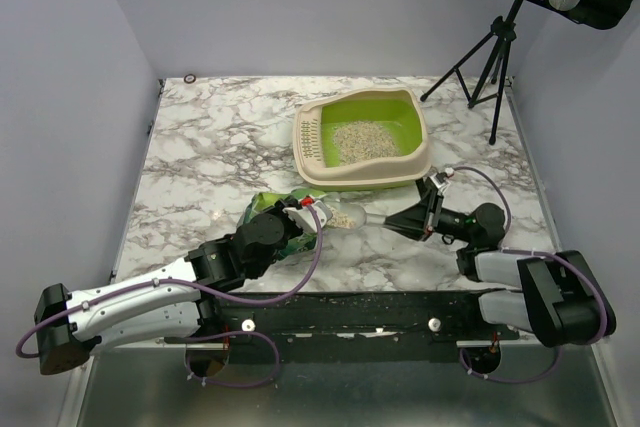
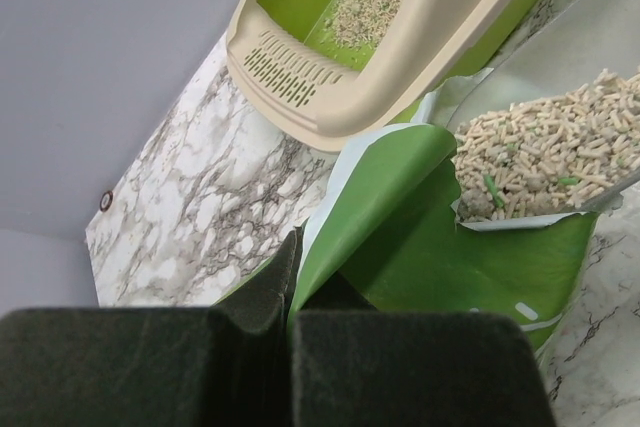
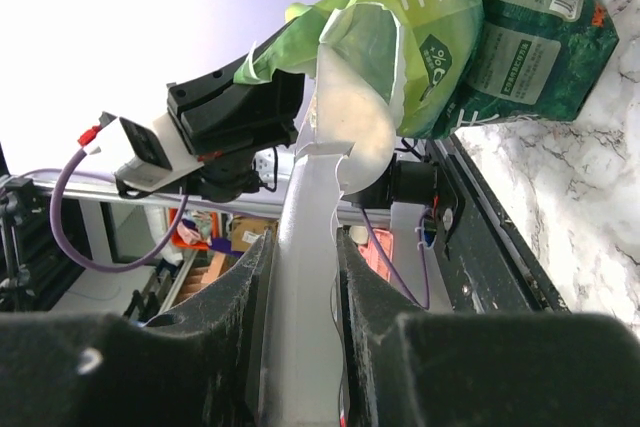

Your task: Fill the litter box with clean litter

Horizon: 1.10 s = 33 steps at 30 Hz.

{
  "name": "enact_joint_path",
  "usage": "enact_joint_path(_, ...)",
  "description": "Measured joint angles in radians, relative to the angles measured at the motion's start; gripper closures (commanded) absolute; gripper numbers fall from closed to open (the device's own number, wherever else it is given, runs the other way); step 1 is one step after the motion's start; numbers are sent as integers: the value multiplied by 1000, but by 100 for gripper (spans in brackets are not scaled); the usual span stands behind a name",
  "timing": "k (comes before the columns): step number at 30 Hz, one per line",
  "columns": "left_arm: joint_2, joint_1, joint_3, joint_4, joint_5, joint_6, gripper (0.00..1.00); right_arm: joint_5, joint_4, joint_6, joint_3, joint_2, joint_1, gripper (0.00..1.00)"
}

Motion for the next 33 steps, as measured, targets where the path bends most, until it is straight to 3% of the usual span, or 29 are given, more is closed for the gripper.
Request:
enact_joint_path(13,-9,0,-5,20,-16,3,100,-41,-2,11,-56,-212,-91,99)
enact_joint_path(22,-22,0,-10,23,-18,3,100,26,-87,11,-40,-448,-92,100)
enact_joint_path(33,-64,0,-23,23,-24,7,100,197,-66,147,0,-416,-96,100)
